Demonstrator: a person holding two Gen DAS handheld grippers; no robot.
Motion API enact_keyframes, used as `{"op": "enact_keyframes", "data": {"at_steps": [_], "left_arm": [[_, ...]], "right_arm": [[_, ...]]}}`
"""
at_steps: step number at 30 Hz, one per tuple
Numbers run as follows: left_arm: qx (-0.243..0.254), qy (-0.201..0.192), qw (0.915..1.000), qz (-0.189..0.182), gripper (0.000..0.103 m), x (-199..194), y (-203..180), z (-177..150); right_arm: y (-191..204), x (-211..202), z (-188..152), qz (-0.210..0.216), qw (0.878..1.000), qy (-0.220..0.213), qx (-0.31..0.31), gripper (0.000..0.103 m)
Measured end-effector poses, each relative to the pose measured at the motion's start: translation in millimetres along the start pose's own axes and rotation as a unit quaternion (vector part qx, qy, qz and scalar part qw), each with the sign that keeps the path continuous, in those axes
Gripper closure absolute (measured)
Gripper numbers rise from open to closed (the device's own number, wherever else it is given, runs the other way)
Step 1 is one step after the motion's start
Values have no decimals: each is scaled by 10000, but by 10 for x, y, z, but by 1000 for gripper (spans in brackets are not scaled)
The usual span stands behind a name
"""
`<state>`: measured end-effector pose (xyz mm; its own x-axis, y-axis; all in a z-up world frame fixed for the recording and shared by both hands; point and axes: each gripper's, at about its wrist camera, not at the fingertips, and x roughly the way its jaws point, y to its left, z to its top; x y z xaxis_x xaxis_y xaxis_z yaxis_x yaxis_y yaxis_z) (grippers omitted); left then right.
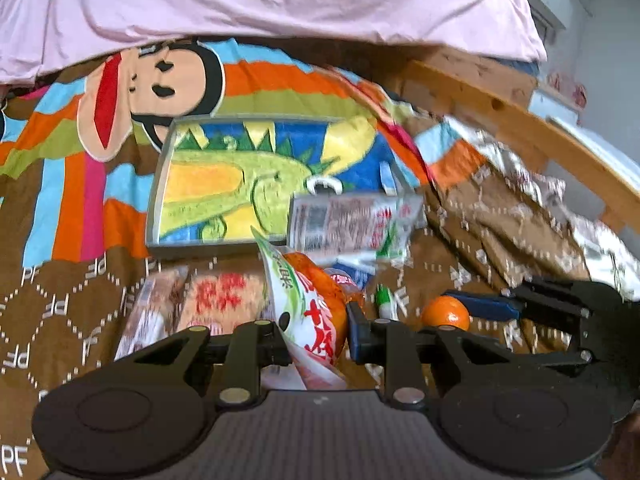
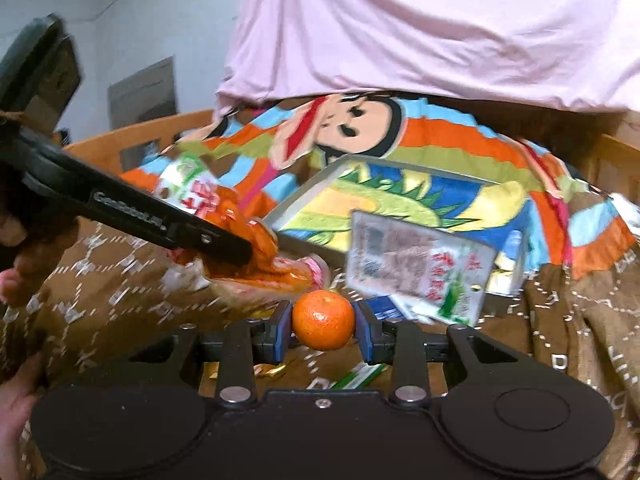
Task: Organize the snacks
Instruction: 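Lift the mandarin with the right tool while the left tool carries the snack bag over the tray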
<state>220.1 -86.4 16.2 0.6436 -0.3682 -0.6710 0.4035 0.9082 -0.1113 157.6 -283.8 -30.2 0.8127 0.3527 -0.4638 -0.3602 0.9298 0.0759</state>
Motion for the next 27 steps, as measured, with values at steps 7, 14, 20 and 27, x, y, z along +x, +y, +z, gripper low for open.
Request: {"op": "enact_keyframes", "data": {"at_steps": [7, 14, 20, 27], "left_arm": [[-65, -713, 9972, 191, 76, 86, -10, 392], [-242, -1205, 9921, 253, 76, 424, -118, 859], [-441, -1240, 9910, 241, 76, 948, -142, 1077], [-628, -826, 9946, 30, 76, 1515, -136, 1098]], "right_arm": [[-383, 136, 196, -670, 9947, -519, 580, 67], [-857, 403, 504, -1477, 9803, -1113, 689, 67], [-1266, 853, 595, -1560, 9780, -936, 1017, 67], [-1547, 1297, 467, -1453, 9798, -440, 1300, 67]]}}
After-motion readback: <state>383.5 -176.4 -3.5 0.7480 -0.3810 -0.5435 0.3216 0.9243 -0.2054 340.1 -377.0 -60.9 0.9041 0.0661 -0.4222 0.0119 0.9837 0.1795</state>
